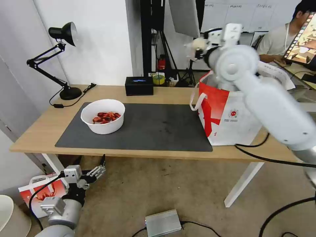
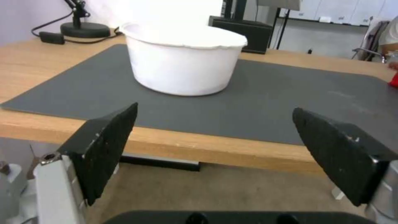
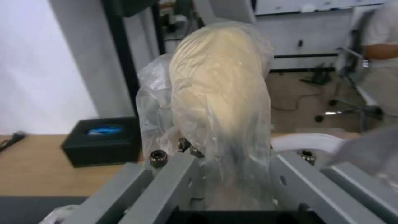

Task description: Pick up the trash from the table and place it into the takeout bag.

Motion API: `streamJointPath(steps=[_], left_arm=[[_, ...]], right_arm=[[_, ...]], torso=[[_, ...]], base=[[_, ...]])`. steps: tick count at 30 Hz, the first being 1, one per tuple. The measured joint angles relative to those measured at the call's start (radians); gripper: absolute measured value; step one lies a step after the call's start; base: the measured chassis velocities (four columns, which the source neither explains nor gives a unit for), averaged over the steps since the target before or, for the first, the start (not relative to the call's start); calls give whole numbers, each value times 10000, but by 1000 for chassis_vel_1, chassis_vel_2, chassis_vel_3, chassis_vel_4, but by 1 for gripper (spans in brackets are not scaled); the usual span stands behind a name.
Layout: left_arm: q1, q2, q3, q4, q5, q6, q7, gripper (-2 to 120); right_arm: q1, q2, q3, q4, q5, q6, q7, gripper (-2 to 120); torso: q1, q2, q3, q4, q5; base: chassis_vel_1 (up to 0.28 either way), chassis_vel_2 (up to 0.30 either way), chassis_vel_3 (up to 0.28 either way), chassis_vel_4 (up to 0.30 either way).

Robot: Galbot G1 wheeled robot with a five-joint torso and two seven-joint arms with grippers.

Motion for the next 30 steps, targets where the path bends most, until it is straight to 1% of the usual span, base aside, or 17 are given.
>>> streamJointPath(steps=[3,4,7,8,12,22,28,29,30], left_arm=[[63,-44,51,-80,84,0,9,100],[63,-44,51,-80,84,0,9,100],[99,-83,103,-157,147,0,18,100],[99,-83,103,-157,147,0,18,100],[153,-92,124,-259,177,-2,22,100],[267,-121,179,-391,307,-12,34,100],[279,-119,231,-408,330,-13,36,100],[278,-111,256,-407,334,-13,41,100],[277,-103,271,-407,335,-13,50,100]], right_arm=[[-287,-564,157,356,255,-3,202,4],[-287,-564,157,356,255,-3,202,4],[-717,-1038,378,615,488,-3,339,4],[-717,-1038,378,615,488,-3,339,4],[-1299,-1481,718,735,676,-14,421,4],[-2237,-2037,1453,1021,1146,-10,599,4],[-2400,-2085,1646,825,1584,6,718,4],[-2382,-2095,1653,736,1820,7,775,4],[-2361,-2104,1653,697,1929,4,808,7]], torso=[[0,0,0,1,1],[0,0,0,1,1],[0,0,0,1,1],[0,0,0,1,1],[0,0,1,1,1],[0,0,0,1,1],[0,0,1,2,0],[0,0,1,2,0],[1,0,1,2,1]], base=[[0,0,0,0],[0,0,0,0],[0,0,0,0],[0,0,0,0],[0,0,0,0],[0,0,0,0],[0,0,0,0],[0,0,0,0],[0,0,0,0]])
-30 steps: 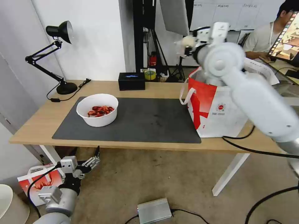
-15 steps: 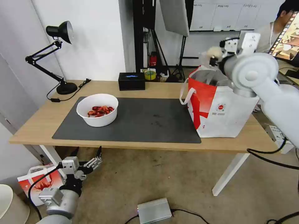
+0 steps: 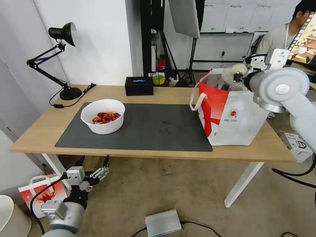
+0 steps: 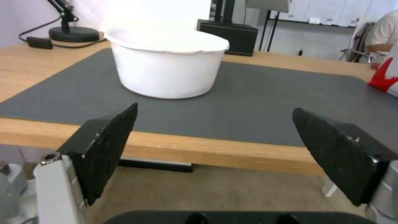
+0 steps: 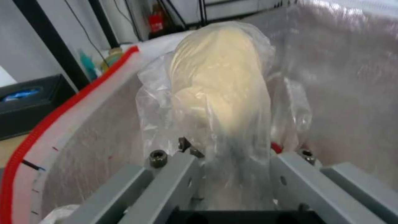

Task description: Pick up the trash from the table and place it into the takeout bag.

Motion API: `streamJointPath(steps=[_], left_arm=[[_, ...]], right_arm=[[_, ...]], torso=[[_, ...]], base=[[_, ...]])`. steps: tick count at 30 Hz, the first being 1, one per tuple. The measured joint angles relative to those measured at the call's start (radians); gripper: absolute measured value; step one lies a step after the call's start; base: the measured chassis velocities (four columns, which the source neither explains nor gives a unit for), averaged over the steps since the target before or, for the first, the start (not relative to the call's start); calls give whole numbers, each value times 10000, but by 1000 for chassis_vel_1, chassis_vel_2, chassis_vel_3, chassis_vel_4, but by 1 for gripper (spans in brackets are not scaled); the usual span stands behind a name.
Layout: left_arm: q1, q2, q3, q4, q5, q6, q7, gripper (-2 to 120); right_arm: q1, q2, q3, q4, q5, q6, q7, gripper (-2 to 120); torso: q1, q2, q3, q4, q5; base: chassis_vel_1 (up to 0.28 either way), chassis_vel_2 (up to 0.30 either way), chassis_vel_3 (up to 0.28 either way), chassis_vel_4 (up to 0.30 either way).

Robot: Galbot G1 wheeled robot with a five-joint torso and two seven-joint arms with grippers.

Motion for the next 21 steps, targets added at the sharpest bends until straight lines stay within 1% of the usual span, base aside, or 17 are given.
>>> streamJointPath(steps=[1,2,6,7,10,11,13,14,15,17,19,20,21], left_arm=[[-4,8,11,0,0,0,7,100],[-4,8,11,0,0,0,7,100],[-36,47,35,0,0,0,18,100],[-36,47,35,0,0,0,18,100],[-66,57,43,0,-12,0,19,100],[-66,57,43,0,-12,0,19,100],[-91,61,56,9,-17,0,20,100],[-103,65,61,19,-18,0,20,100],[-103,65,61,19,-18,0,20,100],[-123,74,63,35,-26,4,20,100],[-147,86,64,51,-37,8,20,100],[-147,86,64,51,-37,8,20,100],[-154,88,65,60,-43,10,20,100]], right_arm=[[35,-18,0,-37,97,-5,38,10],[35,-18,0,-37,97,-5,38,10],[174,-101,-14,-74,351,-82,240,28],[174,-101,-14,-74,351,-82,240,28],[256,-132,-45,-72,431,-100,337,43],[256,-132,-45,-72,431,-100,337,43],[339,-133,-72,-73,531,-100,405,55],[364,-134,-81,-74,560,-99,424,59],[364,-134,-81,-74,560,-99,424,59],[390,-136,-89,-74,615,-98,457,67],[391,-134,-94,-79,619,-94,463,77],[391,-134,-94,-79,619,-94,463,77],[390,-128,-95,-88,605,-92,464,82]], torso=[[0,0,0,0,0],[0,0,0,0,0],[0,0,0,0,-2],[0,0,0,0,-2],[0,0,0,0,-2],[0,0,0,0,-2],[0,0,0,0,-2],[0,0,0,0,-2],[0,0,0,0,-2],[0,0,0,0,-2],[0,0,0,-1,-2],[0,0,0,-1,-2],[0,0,0,0,-1]], base=[[0,0,0,0],[0,0,0,0],[0,0,0,0],[0,0,0,0],[0,0,0,0],[0,0,0,0],[0,0,0,0],[0,0,0,0],[0,0,0,0],[0,0,0,0],[0,0,0,0],[0,0,0,0],[0,0,0,0]])
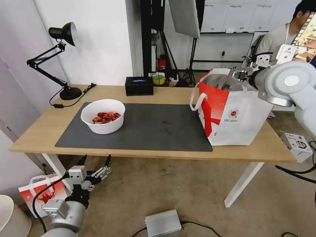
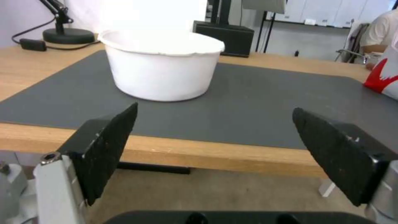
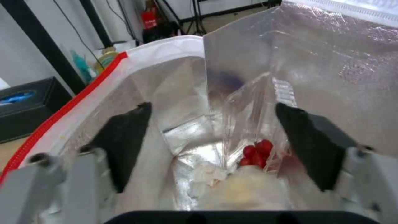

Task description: Pick up the trash from the table and place it into the takeout bag.

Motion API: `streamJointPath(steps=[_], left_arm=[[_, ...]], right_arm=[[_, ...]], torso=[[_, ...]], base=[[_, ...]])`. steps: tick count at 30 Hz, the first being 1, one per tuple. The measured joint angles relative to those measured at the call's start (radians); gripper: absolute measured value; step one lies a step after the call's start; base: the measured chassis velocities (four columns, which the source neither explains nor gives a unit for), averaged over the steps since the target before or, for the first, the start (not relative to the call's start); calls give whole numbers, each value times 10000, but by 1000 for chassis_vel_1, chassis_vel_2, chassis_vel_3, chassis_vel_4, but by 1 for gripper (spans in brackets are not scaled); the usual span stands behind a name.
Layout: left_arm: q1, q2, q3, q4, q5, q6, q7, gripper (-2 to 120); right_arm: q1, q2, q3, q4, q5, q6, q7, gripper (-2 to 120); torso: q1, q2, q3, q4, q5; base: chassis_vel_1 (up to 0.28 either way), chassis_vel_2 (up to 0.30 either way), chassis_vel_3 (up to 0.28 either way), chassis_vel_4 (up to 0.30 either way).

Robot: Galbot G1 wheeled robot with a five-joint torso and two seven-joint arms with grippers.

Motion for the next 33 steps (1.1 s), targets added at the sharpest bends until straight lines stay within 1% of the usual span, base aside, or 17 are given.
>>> streamJointPath(steps=[3,9,10,12,13,14,15,16,17,19,20,21,22,25,30,31,33], left_arm=[[-15,1,3,7,-14,2,-1,100],[-6,-4,3,6,-20,6,0,100],[-4,-4,0,4,-22,7,0,100],[-13,20,-2,2,-25,10,0,100],[-13,20,-2,2,-25,10,0,100],[-23,38,-1,1,-27,10,0,100],[-28,45,3,1,-29,10,0,100],[-39,62,10,2,-34,12,-2,100],[-39,62,10,2,-34,12,-2,100],[-48,78,12,2,-40,12,-3,100],[-48,80,11,1,-41,12,-5,100],[-48,80,11,1,-41,12,-5,100],[-50,80,4,-3,-46,12,-7,100],[-60,79,-5,-34,-60,12,-9,100],[-82,94,-38,-79,-192,29,-28,100],[-92,103,-61,-85,-213,39,-40,100],[-109,115,-88,-106,-231,45,-57,100]], right_arm=[[-29,45,0,22,-97,12,-28,95],[-100,67,55,124,-479,342,-415,100],[-203,49,114,181,-819,662,-744,100],[-591,-100,247,337,-2068,1798,-2155,100],[-591,-100,247,337,-2068,1798,-2155,100],[-809,-187,283,410,-2692,2400,-2937,100],[-920,-224,314,445,-2990,2667,-3289,100],[-1198,-311,408,534,-3636,3290,-4107,100],[-1198,-311,408,534,-3636,3290,-4107,100],[-1685,-474,562,753,-4589,4577,-5522,100],[-1814,-540,598,838,-4762,4984,-5958,100],[-1814,-540,598,838,-4762,4984,-5958,100],[-1938,-631,631,950,-4868,5385,-6484,100],[-2088,-769,639,1134,-4989,5825,-7062,100],[-2490,-1132,490,1732,-5433,6204,-7637,100],[-2755,-1236,406,1998,-5698,6214,-7656,100],[-3885,-1328,336,2680,-6556,6249,-7580,100]], torso=[[0,0,0,1,0],[0,0,0,1,-1],[0,0,0,2,-1],[0,0,0,2,-1],[0,0,0,2,-1],[0,0,0,0,0],[0,0,0,0,0],[0,0,0,-1,1],[0,0,0,-1,1],[0,0,0,-1,2],[0,0,0,0,1],[0,0,0,0,1],[0,0,0,0,1],[0,0,0,1,-1],[0,0,0,-1,-2],[0,0,0,1,-1],[0,0,-1,0,0]], base=[[0,0,0,0],[0,0,0,0],[0,0,0,0],[0,0,0,0],[0,0,0,0],[0,0,0,0],[0,0,0,0],[0,0,0,0],[0,0,0,0],[0,0,0,0],[0,0,0,0],[0,0,0,0],[0,0,0,0],[0,0,0,0],[0,0,0,0],[0,0,0,0],[0,0,0,0]])
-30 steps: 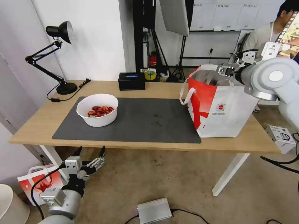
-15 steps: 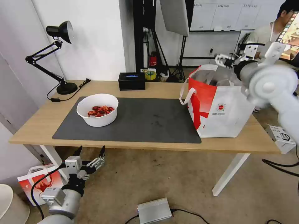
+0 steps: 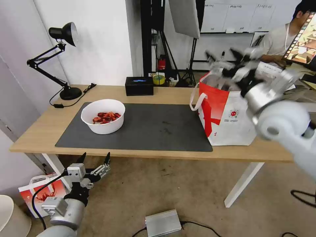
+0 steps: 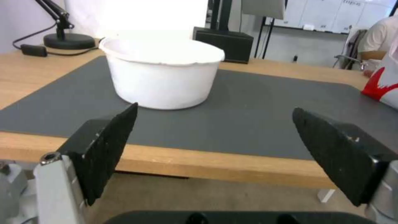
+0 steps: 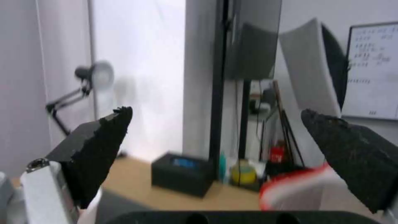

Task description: Pick up the trash from the table and place it into the takeout bag.

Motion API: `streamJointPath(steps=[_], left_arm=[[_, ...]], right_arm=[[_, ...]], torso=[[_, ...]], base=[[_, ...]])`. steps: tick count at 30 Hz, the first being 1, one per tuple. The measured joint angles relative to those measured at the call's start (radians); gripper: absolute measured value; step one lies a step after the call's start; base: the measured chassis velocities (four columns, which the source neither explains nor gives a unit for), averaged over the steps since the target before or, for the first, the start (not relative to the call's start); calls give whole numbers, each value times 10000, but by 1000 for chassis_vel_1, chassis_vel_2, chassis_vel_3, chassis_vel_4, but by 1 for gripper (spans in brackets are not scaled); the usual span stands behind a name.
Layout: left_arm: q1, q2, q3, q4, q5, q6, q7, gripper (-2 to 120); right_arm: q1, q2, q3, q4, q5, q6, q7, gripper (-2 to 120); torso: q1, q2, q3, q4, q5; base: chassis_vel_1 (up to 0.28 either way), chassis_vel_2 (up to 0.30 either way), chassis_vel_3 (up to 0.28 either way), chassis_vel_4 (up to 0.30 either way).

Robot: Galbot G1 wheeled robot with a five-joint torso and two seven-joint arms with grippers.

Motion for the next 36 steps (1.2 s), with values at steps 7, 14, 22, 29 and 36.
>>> streamJointPath(steps=[7,14,22,29,36], left_arm=[[-6,54,-101,-49,-96,13,-8,100],[-40,113,-186,-72,-221,86,-32,100],[-111,54,-189,7,-233,128,-49,100],[-129,-14,-202,49,-227,134,-54,100],[-133,-12,-252,49,-242,139,-56,100]], right_arm=[[-2178,281,-72,465,-1218,137,515,100],[-3683,433,-74,833,-1969,234,1451,100],[-5150,615,-30,1445,-3161,150,2395,100],[-6485,693,-17,1829,-3547,-83,3126,100],[-7223,806,-28,1915,-3821,-222,3468,100]], torso=[[0,0,0,1,1],[0,-1,0,0,-2],[0,-1,0,1,-2],[-1,-1,0,1,-1],[0,-1,0,0,-1]], base=[[0,0,0,0],[0,0,0,0],[0,0,0,0],[0,0,0,0],[0,0,0,0]])
